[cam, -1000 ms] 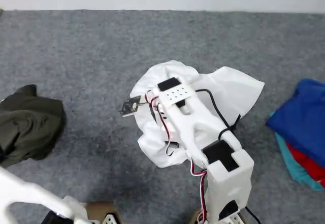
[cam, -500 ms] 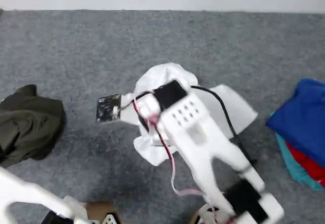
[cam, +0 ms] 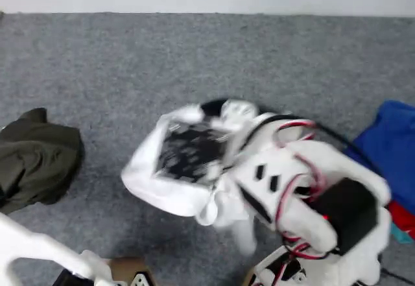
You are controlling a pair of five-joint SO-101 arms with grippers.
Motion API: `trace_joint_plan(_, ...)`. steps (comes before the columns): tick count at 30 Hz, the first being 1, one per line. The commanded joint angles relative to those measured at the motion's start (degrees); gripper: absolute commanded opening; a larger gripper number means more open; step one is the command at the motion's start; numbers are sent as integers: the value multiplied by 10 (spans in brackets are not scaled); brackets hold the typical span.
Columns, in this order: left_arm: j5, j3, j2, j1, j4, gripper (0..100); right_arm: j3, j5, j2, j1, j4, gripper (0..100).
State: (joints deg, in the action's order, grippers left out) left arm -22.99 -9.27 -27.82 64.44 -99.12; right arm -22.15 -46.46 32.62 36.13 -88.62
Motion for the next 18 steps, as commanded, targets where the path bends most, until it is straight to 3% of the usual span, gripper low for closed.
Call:
trace_joint_plan(1, -2, 3, -13, -6, -13, 218, -33, 8, -29, -131, 81, 9)
trace_joint_plan(5, -2, 2, -13, -4, -13, 218, -33, 25, -132, -276, 179, 9)
trace_joint_plan(9, -2, 2, -13, -3, -14, 218, -33, 129, -266, -369, 280, 20)
trace_joint_plan(14, -2, 2, -13, -2, -14, 218, -35, 144, -412, -392, 236, 247)
trace_joint_plan(18, -2, 2, -13, -2, -14, 218, -35, 143, -455, -393, 191, 273)
